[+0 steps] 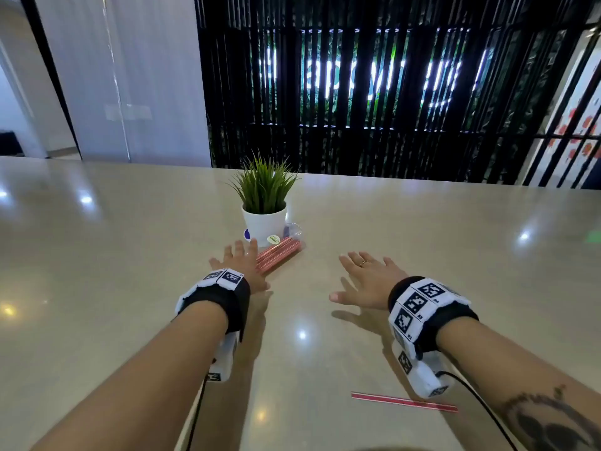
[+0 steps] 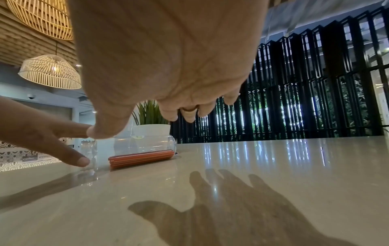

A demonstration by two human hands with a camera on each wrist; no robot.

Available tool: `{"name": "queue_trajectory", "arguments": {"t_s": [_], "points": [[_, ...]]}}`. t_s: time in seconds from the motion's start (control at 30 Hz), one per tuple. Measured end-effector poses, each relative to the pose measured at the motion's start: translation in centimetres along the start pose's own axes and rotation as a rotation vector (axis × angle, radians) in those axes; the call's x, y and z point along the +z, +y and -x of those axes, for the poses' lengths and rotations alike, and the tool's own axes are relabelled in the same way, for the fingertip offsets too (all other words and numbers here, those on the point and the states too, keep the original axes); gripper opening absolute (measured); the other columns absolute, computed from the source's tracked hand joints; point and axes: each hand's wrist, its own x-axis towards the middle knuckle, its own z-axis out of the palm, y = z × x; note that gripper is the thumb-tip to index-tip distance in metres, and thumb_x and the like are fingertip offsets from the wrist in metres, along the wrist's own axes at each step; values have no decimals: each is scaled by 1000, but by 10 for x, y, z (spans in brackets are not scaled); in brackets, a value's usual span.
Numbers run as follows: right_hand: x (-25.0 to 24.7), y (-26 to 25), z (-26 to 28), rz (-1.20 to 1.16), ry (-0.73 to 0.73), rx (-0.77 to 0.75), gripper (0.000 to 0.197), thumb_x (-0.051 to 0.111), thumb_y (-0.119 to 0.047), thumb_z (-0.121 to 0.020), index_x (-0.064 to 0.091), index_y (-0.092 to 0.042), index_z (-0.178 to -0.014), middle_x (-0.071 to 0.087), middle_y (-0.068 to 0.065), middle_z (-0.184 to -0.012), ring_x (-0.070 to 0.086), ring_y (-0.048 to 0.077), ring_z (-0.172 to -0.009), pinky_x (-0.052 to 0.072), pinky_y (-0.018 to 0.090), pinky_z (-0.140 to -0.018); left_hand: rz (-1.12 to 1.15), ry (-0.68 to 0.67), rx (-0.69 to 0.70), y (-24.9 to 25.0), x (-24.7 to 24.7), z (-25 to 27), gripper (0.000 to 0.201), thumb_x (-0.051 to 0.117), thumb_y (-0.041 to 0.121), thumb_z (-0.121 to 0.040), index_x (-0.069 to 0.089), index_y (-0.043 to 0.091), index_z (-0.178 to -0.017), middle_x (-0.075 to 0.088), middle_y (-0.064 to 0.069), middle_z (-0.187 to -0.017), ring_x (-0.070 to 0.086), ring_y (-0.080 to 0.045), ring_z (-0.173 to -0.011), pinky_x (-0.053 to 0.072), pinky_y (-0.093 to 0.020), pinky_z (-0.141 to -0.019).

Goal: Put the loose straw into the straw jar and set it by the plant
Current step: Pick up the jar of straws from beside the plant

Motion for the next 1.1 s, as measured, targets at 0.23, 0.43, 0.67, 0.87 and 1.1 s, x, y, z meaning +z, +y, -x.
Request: {"name": "queue_trajectory", "arguments": {"t_s": [0.23,0.43,0.67,0.87,1.1], "points": [[-2,-16,-3,14,51,-96,92,35,-71,-79,-6,-24,-147,-5,1,-159,-4,17,-147,1,48,-117,127,69,-81,-8,14,-8,95,66,44,-75,8,19,-145,30,-11,-146,36,-30,-130,37,-46,-100],[-1,-18,-7,18,39,-94,96,37,-72,-78,-8,-23,-147,-7,0,-159,-6,16,-147,0,48,-117,335,173,-65,-11,16,-5,64,67,33,-76,34,14,-127,45,-13,-122,50,-33,-110,44,-38,-83],[-9,-45,-24,-43,122,-88,87,50,-53,-84,0,-21,-147,4,3,-160,9,19,-146,14,44,-116,323,193,70,-7,2,2,67,72,31,-73,37,8,-125,42,-17,-119,57,-37,-96,45,-39,-77],[-24,-66,-27,-143,212,-110,87,63,-36,-81,7,-23,-147,16,-1,-157,29,21,-139,39,40,-102,395,289,150,0,-20,18,61,71,34,-71,46,10,-120,48,-13,-112,56,-31,-94,46,-36,-77],[-30,-73,-24,-388,345,-123,80,70,-22,-68,30,-15,-137,47,7,-133,52,26,-114,43,32,-80,525,416,302,25,-60,43,55,78,39,-59,60,10,-102,49,-5,-94,53,-23,-86,41,-30,-69]]}}
